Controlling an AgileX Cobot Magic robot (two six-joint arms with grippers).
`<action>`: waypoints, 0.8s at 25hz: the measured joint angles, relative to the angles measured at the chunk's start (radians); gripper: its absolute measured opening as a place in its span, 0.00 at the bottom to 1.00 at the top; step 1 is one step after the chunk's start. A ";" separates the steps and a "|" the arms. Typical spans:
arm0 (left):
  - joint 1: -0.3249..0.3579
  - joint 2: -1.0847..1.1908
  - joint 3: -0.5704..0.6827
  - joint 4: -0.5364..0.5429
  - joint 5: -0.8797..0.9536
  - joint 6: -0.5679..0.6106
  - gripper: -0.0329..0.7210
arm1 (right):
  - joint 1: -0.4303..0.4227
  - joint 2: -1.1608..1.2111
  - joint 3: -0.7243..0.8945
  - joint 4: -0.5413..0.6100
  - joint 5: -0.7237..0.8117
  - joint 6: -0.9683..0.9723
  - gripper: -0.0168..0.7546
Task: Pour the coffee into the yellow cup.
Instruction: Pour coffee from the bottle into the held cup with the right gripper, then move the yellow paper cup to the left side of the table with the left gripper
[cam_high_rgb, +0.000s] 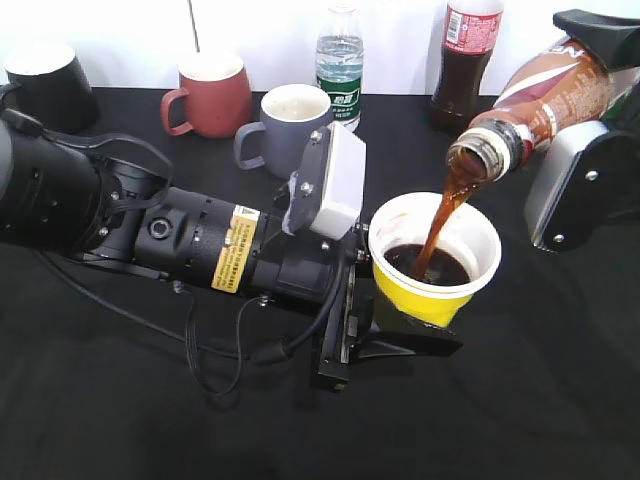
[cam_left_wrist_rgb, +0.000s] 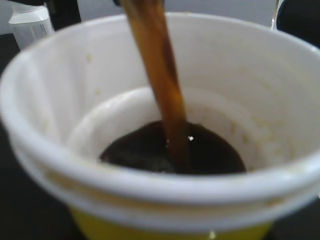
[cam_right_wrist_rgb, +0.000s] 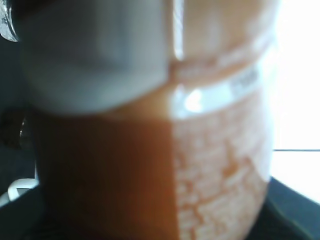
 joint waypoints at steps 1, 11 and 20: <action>0.000 0.000 0.000 0.000 0.000 0.000 0.63 | 0.000 0.000 0.000 0.000 0.000 -0.001 0.72; 0.000 0.000 0.000 -0.046 0.005 0.000 0.63 | 0.000 -0.005 0.000 -0.032 0.128 0.365 0.72; 0.059 0.000 0.000 -0.317 0.055 0.000 0.63 | 0.000 -0.005 0.000 -0.023 0.129 1.332 0.72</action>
